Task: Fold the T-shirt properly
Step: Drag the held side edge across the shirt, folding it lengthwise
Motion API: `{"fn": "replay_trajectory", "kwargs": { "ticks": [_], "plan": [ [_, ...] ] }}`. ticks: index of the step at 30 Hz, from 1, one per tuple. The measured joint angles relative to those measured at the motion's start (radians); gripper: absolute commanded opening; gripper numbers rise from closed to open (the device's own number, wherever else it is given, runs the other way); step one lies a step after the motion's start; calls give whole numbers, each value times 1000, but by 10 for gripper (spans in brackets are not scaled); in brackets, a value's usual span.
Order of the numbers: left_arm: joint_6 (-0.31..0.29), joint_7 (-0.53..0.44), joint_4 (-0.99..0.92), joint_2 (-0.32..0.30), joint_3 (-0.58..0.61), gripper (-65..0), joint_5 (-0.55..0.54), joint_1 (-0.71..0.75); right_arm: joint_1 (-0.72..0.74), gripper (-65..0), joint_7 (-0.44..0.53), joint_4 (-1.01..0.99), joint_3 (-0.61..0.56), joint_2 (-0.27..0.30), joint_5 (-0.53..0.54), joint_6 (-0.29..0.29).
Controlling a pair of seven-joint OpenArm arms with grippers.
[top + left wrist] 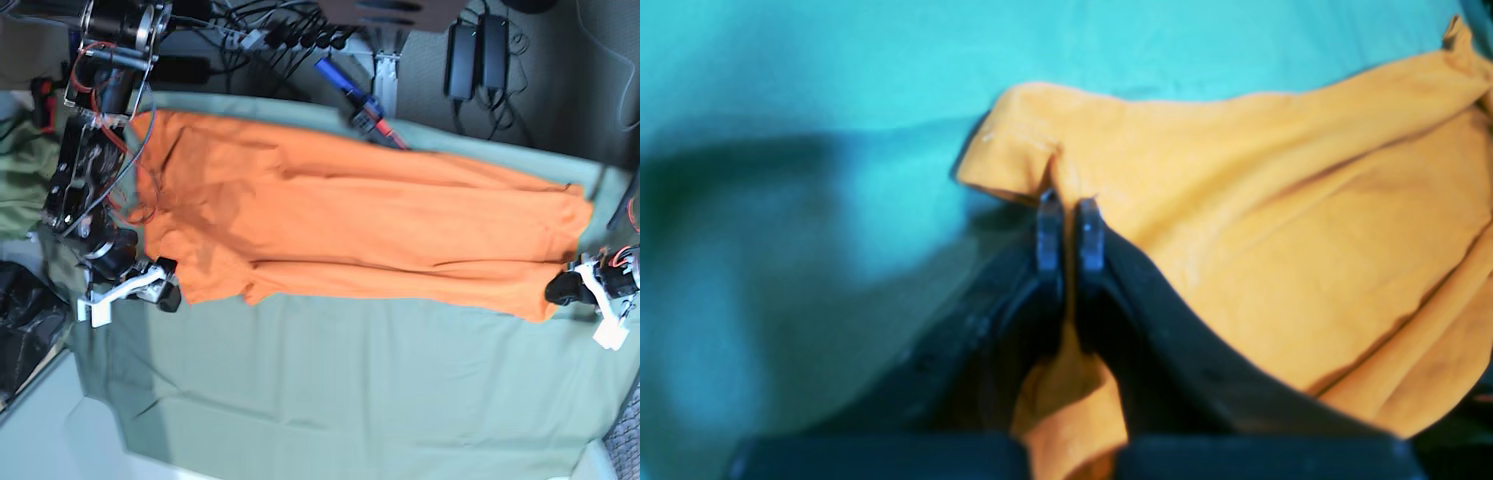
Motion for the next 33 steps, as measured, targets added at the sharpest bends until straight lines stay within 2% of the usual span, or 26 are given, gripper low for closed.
{"fn": "replay_trajectory", "kwargs": {
  "ticks": [3,5,10,12,17,23,28,33],
  "plan": [
    [0,0,0,0,0,-650,-2,0,37,-209,74,-105,-17,-42,-92,0],
    [0,0,0,0,0,-650,-2,0,48,-209,89,-151,-32,-61,-107,0],
    [0,0,0,0,0,-650,-1,0,52,-217,111,-170,-106,-60,-111,0],
    [0,0,1,0,0,-650,-2,0,53,-300,121,-170,-140,-60,-127,0],
    [0,0,0,0,0,-650,-2,0,50,-637,122,-170,-184,-61,-127,0],
    [0,0,0,0,0,-650,-2,0,40,-650,109,-145,-183,-60,-127,0],
    [0,37,35,-11,-11,-650,-37,1,-16,-650,10,5,-175,-56,-133,0],
    [1,76,116,-34,-14,-650,-47,30,-98,-650,-10,147,-175,-28,-95,0]
  ]
}}
